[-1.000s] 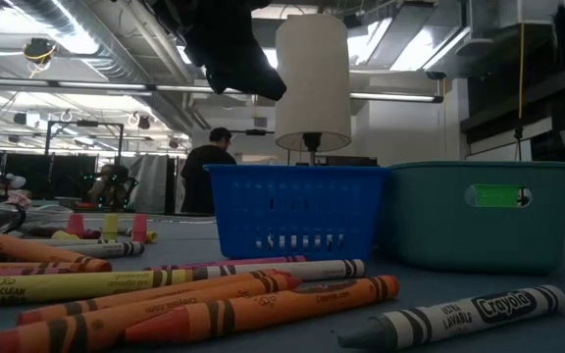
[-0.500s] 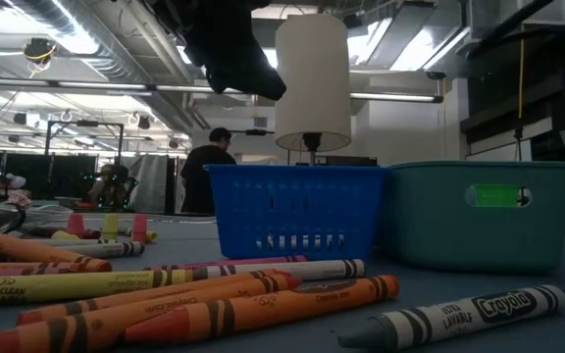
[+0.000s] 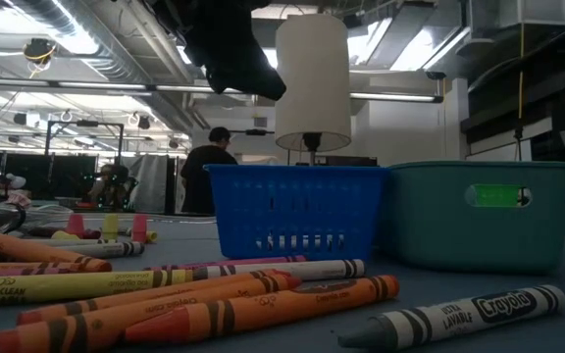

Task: Sort crayons
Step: Put the red crayon into the light green bin

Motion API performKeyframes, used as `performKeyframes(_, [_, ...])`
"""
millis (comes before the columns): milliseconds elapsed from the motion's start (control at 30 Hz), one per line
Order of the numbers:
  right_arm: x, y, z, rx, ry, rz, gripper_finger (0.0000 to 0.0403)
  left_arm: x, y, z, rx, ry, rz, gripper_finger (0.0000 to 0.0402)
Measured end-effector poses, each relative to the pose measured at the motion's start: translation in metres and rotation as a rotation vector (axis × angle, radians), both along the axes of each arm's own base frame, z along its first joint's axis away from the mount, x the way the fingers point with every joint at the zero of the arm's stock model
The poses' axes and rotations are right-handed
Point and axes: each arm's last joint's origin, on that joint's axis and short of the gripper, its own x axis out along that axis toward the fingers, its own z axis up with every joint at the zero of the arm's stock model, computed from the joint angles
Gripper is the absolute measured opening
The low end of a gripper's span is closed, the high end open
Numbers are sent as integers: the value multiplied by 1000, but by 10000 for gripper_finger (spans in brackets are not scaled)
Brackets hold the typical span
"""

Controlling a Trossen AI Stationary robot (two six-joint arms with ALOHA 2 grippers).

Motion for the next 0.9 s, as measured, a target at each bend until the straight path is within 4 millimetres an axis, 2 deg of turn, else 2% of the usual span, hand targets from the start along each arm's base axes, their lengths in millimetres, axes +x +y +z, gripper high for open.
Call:
performKeyframes(233, [0, 0, -1, 8, 14, -19, 136, 0, 0, 0, 0, 0, 1, 71])
performKeyframes(900, [-5, -4, -3, -12, 61, -308, 136, 0, 0, 0, 1, -1, 1, 71])
